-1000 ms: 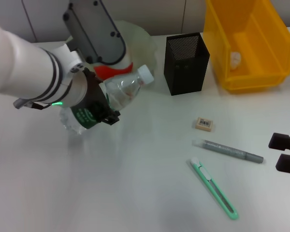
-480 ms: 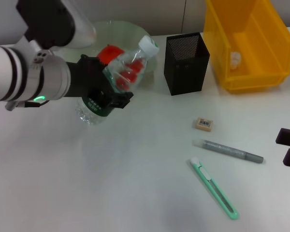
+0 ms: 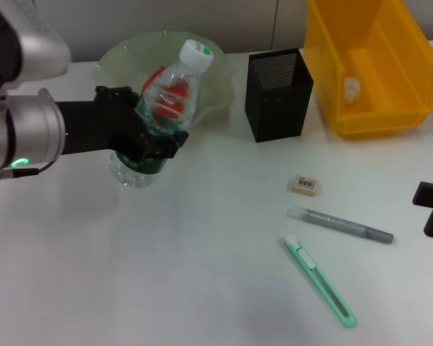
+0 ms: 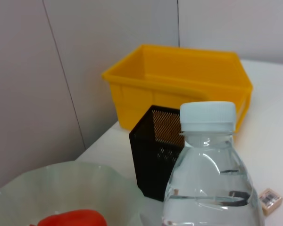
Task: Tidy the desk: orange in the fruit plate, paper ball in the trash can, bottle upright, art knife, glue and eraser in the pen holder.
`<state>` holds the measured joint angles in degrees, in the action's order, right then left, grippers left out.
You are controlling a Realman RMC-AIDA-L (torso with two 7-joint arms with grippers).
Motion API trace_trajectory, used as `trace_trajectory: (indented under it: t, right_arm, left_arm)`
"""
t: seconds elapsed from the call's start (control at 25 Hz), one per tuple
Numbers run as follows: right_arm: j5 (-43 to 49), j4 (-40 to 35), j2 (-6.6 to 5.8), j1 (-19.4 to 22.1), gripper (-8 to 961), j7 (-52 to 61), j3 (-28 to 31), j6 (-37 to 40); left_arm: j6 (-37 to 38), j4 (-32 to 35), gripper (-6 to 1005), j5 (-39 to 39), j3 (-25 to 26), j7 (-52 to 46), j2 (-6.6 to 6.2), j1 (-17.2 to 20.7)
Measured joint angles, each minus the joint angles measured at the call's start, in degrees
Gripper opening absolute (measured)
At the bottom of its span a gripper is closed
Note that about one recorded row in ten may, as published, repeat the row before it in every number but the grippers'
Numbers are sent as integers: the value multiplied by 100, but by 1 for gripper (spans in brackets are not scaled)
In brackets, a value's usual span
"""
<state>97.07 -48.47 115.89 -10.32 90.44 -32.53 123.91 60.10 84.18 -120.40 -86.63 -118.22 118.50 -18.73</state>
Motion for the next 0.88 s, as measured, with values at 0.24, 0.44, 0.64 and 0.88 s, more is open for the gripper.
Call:
trace_trajectory:
  t: [0.24,0.44,0.64,0.88]
  right_arm:
    - [4,29,-38,-58,452,37,25,-15]
    - [5,36,-48,-75,452,89,28,-23]
    - [8,38,-49,-75,452,99,94,-76]
    - [14,53,-57,-70,452,103,125,-167]
  left_arm:
    - [-352,-226,779,291,-48,454,10,207]
    - [-493,-494,779,1036,12,1151,-1,332]
    - [-550,-751,779,1505,142,1630,-7,401]
    - [-560,-1096,779,1743,262,1957,-6,420]
